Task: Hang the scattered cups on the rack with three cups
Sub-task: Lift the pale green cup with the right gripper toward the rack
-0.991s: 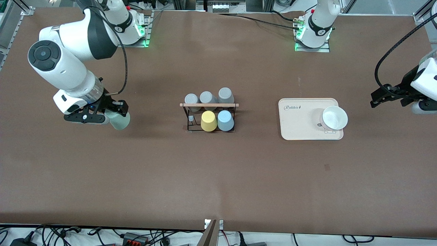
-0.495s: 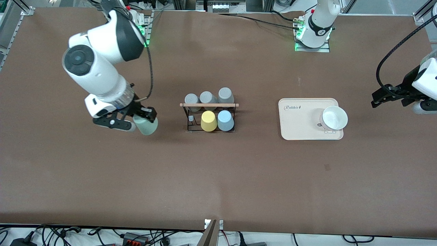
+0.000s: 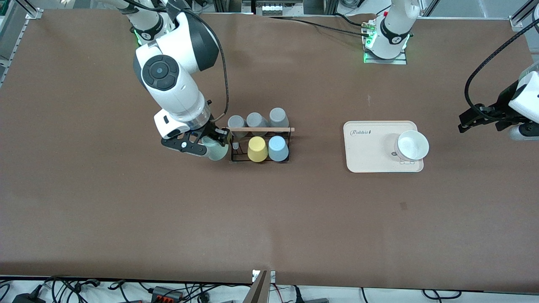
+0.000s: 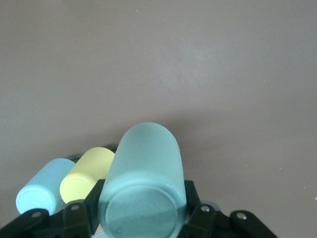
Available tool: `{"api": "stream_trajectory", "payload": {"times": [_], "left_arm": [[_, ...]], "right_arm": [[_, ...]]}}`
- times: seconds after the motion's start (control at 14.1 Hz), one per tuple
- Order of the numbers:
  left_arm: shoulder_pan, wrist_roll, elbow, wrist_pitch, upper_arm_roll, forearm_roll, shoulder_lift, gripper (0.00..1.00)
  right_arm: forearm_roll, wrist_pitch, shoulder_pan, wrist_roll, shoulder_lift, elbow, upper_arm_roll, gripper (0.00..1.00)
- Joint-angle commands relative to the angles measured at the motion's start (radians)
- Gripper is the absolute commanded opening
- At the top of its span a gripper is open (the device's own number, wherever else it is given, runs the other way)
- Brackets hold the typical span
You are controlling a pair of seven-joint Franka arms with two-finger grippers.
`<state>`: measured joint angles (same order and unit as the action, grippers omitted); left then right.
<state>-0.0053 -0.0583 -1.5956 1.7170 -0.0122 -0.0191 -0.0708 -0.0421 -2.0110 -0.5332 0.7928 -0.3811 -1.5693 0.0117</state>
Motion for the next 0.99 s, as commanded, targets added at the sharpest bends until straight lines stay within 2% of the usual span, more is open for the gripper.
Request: {"api": "stream_trajectory", "payload": {"times": [0.0,0.92], "left_arm": [[0.005,0.011,-0.003,-0.005,-0.002,0.018,0.014,1.00],[0.005,0.011,-0.003,-0.023,-0.006,0.018,0.014,1.00]], "right_arm": [[-0.012,0.014,-0.020,0.022,-0.030,0.032,-0.009,0.14],[-0.009,-0.035,-0.083,0.026,-0.102,0.020,0.001,0.16]]}}
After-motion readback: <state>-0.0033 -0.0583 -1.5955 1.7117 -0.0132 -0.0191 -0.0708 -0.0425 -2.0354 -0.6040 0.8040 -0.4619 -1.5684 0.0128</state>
